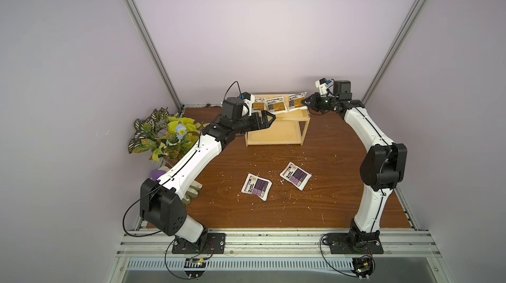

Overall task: Place the bagged coffee beans on the shelf by color
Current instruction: Place the bagged coffee beans on the shelf.

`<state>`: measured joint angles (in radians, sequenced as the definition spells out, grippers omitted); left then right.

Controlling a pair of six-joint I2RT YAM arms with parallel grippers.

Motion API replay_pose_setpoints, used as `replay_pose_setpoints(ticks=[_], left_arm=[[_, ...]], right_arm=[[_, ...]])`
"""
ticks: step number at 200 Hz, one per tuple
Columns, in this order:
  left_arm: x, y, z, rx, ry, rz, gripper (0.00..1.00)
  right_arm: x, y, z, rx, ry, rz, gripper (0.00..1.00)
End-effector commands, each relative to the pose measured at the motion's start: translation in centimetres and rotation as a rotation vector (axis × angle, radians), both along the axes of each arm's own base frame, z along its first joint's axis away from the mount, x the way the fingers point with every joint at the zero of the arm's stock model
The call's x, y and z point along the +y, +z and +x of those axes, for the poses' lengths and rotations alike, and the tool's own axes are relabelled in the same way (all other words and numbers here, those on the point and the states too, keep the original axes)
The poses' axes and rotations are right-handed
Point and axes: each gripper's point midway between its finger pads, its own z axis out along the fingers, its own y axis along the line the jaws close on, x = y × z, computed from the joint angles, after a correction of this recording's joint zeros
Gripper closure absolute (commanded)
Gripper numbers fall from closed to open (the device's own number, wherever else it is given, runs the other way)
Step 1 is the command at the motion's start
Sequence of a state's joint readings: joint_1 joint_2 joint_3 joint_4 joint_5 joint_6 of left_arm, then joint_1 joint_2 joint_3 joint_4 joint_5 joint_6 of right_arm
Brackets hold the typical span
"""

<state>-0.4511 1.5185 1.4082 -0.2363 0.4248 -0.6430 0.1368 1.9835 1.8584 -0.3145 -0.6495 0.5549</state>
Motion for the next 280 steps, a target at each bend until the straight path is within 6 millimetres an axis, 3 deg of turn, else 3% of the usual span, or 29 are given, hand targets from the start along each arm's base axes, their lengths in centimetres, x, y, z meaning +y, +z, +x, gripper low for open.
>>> replay_pose_setpoints(ticks=[1,55,109,174,233,280], left_arm=[[0.2,0.9,0.0,-0.030,-0.002,-0.018,0.00],[0.1,0.9,0.0,-0.034,-0.007,-0.020,0.00],[0.1,1.1,0.0,-0.040,-0.005,-0.026,0.00],[0.0,1.5,0.0,-0.049,-0.006,-0.035,0.01],[0.1,1.6,-0.3,-0.054,-0.008,-0.036,0.01],[0.1,1.5,-0.3,-0.056,-0.008,-0.039,0.00]], right_arm=[[0.3,2.2,0.4,-0.064,-0.001,-0.002,0.74],[0.1,2.7,0.8,-0.072,-0.021,-0.030,0.51],[0.0,3.1,1.1,-0.080,-0.042,-0.078,0.48],[2.0,3.1,0.3,-0.082,-0.010,-0.136,0.48],[0.6,2.9,0.3,-0.078,-0.072,-0.203,0.46],[-0.6,4.2,0.3,-0.104,-0.134,-0.222,0.46]])
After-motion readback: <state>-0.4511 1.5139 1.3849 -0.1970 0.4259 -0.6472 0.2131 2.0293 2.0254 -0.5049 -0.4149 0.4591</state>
